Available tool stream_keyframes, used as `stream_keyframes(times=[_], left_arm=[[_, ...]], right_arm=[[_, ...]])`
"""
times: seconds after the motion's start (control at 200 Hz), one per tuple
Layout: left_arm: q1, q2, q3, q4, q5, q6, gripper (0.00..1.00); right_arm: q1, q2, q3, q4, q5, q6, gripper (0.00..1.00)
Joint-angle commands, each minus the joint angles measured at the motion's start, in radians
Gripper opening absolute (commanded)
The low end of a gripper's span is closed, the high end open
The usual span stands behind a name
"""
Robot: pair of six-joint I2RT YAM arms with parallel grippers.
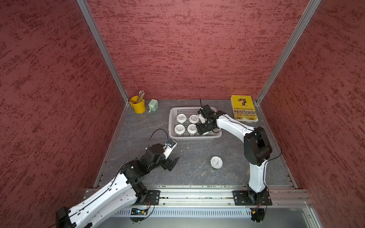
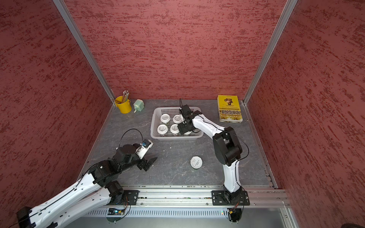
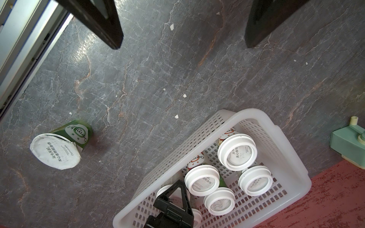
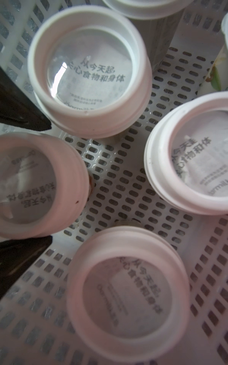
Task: Put the yogurt in the basket
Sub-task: Place the yogurt in the basket.
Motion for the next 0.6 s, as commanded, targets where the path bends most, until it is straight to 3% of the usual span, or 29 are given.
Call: stream_keyframes(times=[0.0, 0.596], left_arm=[[0.007, 0.002, -0.003, 0.026, 0.017, 0.013, 1.00], [0.009, 0.001, -0.004, 0.048, 0.040, 0.010, 1.00]], right_arm=[[-0.007, -0.049, 0.025, -0.018, 0.002, -0.008, 0.89], [-0.001, -0.286, 0.003, -0.124, 0.064, 0.020, 0.94]])
